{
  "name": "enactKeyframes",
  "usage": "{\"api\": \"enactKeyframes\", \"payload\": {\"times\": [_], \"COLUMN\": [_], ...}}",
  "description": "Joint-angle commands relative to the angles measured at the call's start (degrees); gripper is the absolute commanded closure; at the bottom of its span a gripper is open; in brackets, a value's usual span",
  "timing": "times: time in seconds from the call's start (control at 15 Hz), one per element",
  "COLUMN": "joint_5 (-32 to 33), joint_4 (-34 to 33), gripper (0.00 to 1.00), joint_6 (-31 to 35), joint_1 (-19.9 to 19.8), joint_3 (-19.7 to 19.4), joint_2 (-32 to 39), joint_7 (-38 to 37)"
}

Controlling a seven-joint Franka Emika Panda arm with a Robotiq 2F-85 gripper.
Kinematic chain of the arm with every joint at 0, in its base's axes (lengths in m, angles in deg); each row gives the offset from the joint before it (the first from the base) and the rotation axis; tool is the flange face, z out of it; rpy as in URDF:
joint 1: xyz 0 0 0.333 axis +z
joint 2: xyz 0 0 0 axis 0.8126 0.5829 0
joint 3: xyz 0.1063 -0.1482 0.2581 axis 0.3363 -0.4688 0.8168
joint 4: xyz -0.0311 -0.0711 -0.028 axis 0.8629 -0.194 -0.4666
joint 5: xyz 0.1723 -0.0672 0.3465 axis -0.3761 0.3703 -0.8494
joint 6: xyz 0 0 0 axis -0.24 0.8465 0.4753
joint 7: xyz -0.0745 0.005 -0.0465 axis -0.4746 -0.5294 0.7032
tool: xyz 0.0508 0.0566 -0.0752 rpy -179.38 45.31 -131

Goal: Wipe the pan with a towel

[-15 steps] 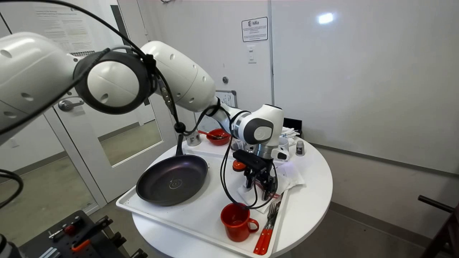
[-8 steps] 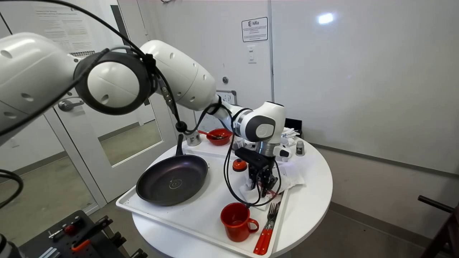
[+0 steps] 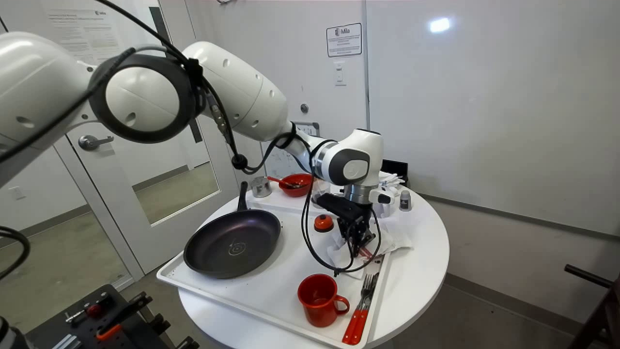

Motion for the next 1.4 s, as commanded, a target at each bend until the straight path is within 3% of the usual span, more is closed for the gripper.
{"api": "enactKeyframes", "payload": {"times": [0.0,0.73,1.33], "joint_5": [1.25,4.52,5.57], "joint_4": [9.76,25.67,27.46], "gripper": [0.96,0.96,0.96], "joint_6": [4.62,14.00,12.98], "joint_1": [1.70,5.42,7.80], "joint_3": [-1.22,-2.63,-1.88], "joint_2": [-7.48,-21.92,-22.35], "joint_7": [0.53,-0.20,0.25]}}
